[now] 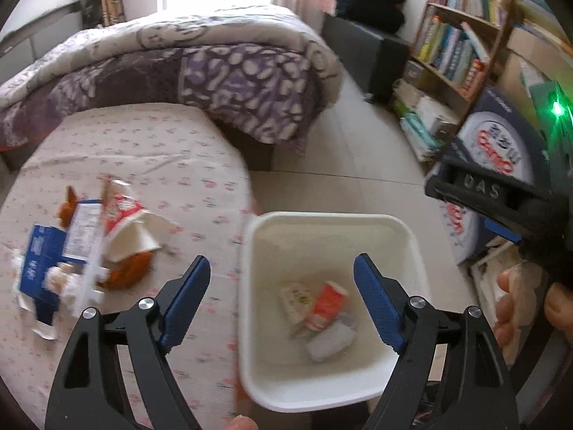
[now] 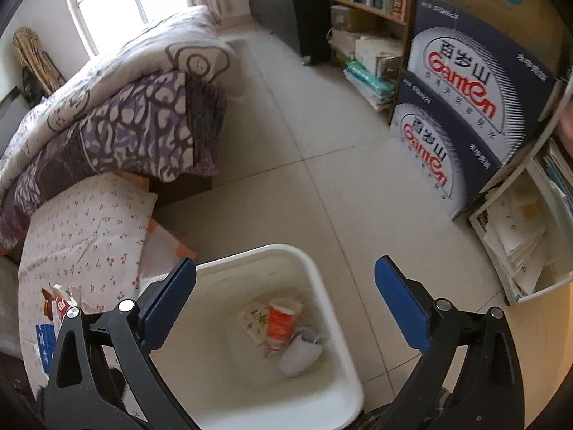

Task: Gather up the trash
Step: 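Grasp the clear plastic bottle with the left gripper while the right gripper grasps the red snack bag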

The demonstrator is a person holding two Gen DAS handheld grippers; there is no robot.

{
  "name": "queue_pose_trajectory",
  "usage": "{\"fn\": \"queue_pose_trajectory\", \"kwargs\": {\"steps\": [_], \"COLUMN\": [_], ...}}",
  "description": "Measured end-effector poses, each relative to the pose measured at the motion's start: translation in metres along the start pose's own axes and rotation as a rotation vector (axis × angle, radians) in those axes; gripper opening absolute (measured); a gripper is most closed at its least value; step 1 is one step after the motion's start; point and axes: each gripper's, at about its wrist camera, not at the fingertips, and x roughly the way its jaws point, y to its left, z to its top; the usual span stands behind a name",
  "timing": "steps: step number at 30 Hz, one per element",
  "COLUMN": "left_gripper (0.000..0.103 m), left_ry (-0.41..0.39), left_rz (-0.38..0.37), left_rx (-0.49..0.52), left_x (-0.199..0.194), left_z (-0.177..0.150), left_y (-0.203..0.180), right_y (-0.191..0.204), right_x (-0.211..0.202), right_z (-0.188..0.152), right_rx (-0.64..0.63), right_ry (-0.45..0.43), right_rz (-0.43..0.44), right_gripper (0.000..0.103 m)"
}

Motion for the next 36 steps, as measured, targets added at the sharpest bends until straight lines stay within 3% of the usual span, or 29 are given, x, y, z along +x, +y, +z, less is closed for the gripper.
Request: {"fn": "queue_pose_trajectory", "kwargs": {"steps": [11, 21, 27, 33, 36], "left_gripper": [0.080, 0.080, 0.080, 0.080, 0.080], "left_ry": [0.061, 0.094, 0.108, 0.150, 0.182], "left_rz": [0.220, 0.345, 0.352, 0.283, 0.277], "left_rx": [-0.089, -0.382, -0.544, -0.793, -0.867], "left_x": [0.010, -0.003, -0.014, -0.018, -0.013], "left_z": [0.013, 0.009, -0.005, -0.032, -0.045], "left_y": [0.109, 0.256, 0.318, 0.380, 0.398], "right_y": [0.075, 0.147, 0.195, 0.230, 0.241], "right_x": [0.004, 0.002, -0.005, -0.007, -0.002], "right_z": [-0.015, -0.043, -0.066, -0.083, -0.089], "right_rx": [-0.122, -0.270, -0.398, -0.452, -0.465], "right_ry": [0.054, 0.080, 0.074, 0.088, 0.112], "right_rz": [0.083, 0.144, 0.207, 0.267, 0.268], "right_gripper": [0.096, 0.096, 0.096, 0.096, 0.096]}}
